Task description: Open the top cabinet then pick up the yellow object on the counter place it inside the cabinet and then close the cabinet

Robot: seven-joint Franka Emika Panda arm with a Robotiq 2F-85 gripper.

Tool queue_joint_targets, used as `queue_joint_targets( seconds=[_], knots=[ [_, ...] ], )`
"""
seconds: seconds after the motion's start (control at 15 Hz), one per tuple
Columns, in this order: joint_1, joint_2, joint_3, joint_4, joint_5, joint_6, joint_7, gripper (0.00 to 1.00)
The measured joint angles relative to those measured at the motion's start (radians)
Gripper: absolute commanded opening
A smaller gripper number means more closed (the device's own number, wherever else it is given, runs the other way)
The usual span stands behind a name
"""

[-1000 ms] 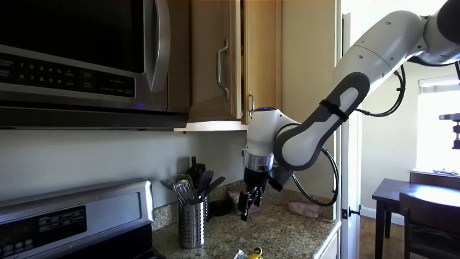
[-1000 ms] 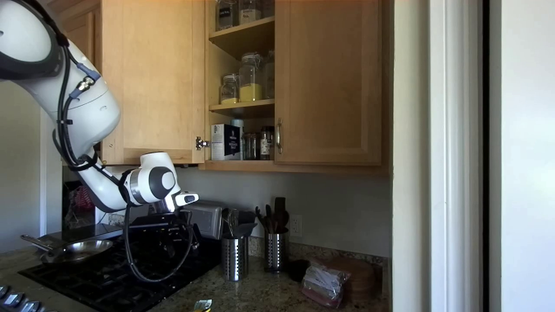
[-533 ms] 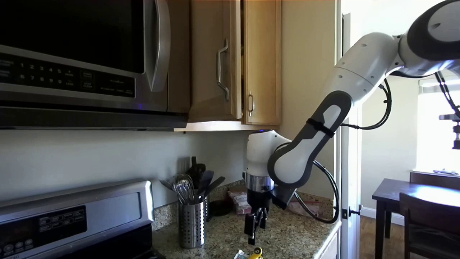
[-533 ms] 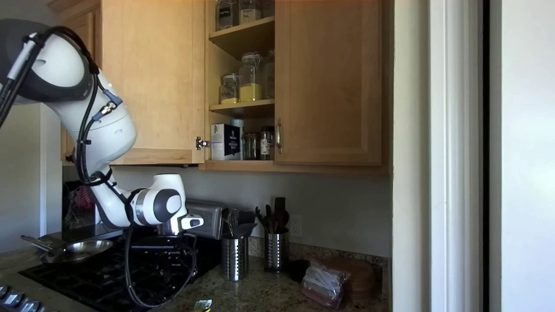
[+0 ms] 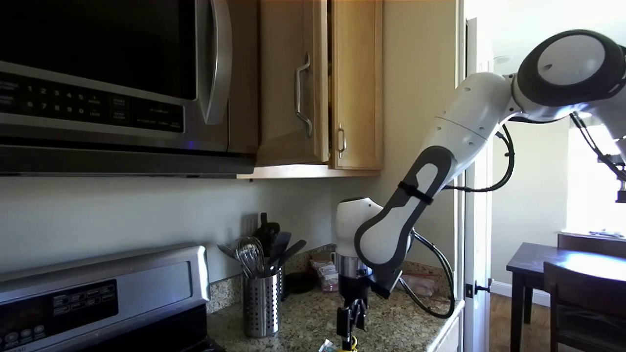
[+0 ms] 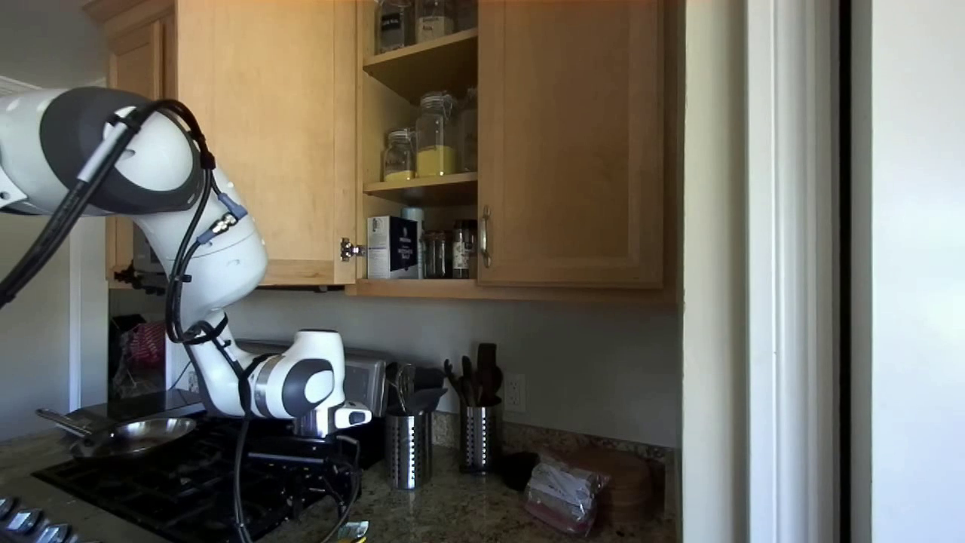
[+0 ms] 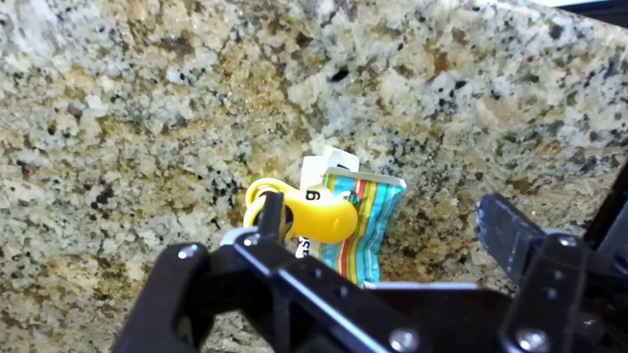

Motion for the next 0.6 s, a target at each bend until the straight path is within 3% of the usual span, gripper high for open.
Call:
queue_joint_targets(
  seconds=[0.6],
  knots=[
    [-0.019,0.111,-0.013,0.089,0.033,0.03,-0.089,1.0]
  ],
)
